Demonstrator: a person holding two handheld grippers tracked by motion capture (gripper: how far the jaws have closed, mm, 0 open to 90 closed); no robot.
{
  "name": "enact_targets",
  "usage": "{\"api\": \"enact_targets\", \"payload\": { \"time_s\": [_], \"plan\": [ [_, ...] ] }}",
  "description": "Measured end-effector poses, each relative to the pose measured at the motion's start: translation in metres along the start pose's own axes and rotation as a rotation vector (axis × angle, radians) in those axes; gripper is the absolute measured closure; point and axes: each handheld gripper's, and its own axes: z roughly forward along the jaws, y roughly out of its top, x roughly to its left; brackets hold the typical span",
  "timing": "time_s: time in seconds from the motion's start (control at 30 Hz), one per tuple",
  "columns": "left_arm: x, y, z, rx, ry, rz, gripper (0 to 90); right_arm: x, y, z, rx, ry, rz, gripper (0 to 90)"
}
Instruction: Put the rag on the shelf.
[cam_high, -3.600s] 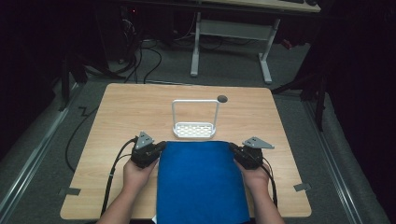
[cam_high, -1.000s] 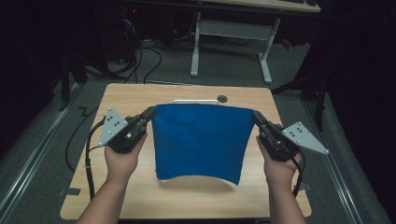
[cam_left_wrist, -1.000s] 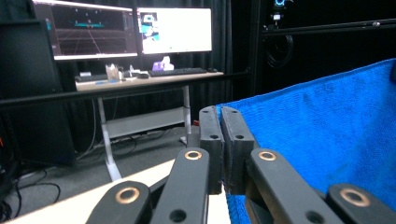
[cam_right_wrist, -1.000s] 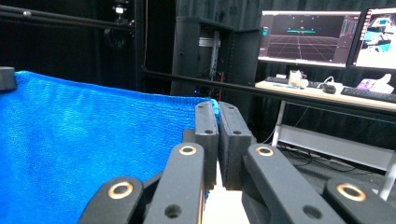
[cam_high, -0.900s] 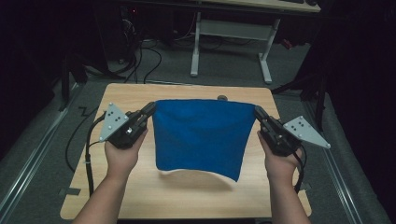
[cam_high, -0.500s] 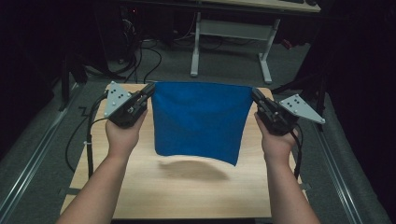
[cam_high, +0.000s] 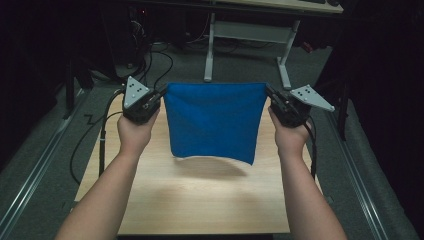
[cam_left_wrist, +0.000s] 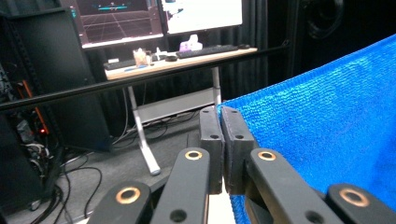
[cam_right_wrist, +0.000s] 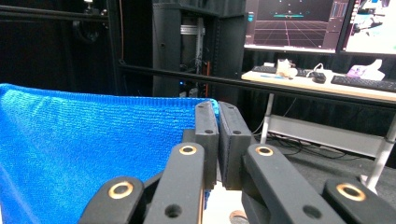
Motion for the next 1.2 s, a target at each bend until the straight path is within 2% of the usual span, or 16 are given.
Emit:
{"api": "enact_targets", "payload": {
  "time_s": [0.13,0.2,0.23,0.27,0.43,0.57,0.6,0.7,0.77,0.83,0.97,1.0,1.07,1.13,1.2],
  "plan": [
    [0.005,0.001,0.011,0.016,0.015,0.005,88.9,-0.002,0.0,0.011,0.005,-0.008,-0.005,88.2],
    [0.009,0.002,0.017,0.028,0.011,-0.011,89.0,-0.005,0.0,0.023,0.02,-0.023,-0.026,88.3],
    [0.011,0.002,0.02,0.027,0.013,-0.021,89.0,-0.005,0.0,0.023,0.02,-0.023,-0.026,88.3],
    [0.015,0.002,0.026,0.038,0.019,-0.032,88.9,-0.009,-0.001,0.033,0.037,-0.028,-0.015,88.3],
    [0.018,0.004,0.037,0.046,0.032,-0.022,88.9,-0.017,-0.003,0.047,0.066,-0.041,-0.019,88.3],
    [0.021,0.002,0.047,0.074,0.041,-0.024,88.9,-0.021,-0.007,0.06,0.092,-0.058,-0.026,88.3],
    [0.023,-0.003,0.053,0.097,0.042,-0.044,88.9,-0.023,-0.01,0.066,0.111,-0.062,-0.025,88.3],
    [0.026,-0.01,0.057,0.122,0.049,-0.055,88.9,-0.023,-0.014,0.072,0.135,-0.061,-0.025,88.3],
    [0.029,-0.022,0.063,0.159,0.038,-0.095,88.9,-0.021,-0.021,0.079,0.168,-0.059,-0.038,88.3],
    [0.03,-0.032,0.064,0.168,0.032,-0.125,88.9,-0.021,-0.027,0.083,0.18,-0.043,-0.026,88.3],
    [0.031,-0.051,0.068,0.228,0.017,-0.135,88.9,-0.021,-0.041,0.089,0.222,-0.039,-0.021,88.3],
    [0.031,-0.051,0.068,0.228,0.017,-0.135,88.9,-0.021,-0.045,0.091,0.233,-0.037,-0.02,88.3],
    [0.03,-0.064,0.069,0.263,-0.001,-0.14,88.9,-0.021,-0.053,0.093,0.256,-0.038,-0.018,88.3],
    [0.029,-0.068,0.07,0.273,-0.003,-0.135,88.9,-0.021,-0.058,0.094,0.267,-0.039,-0.022,88.3],
    [0.028,-0.08,0.072,0.304,-0.028,-0.154,88.8,-0.02,-0.072,0.096,0.303,-0.036,-0.018,88.3]
  ]
}}
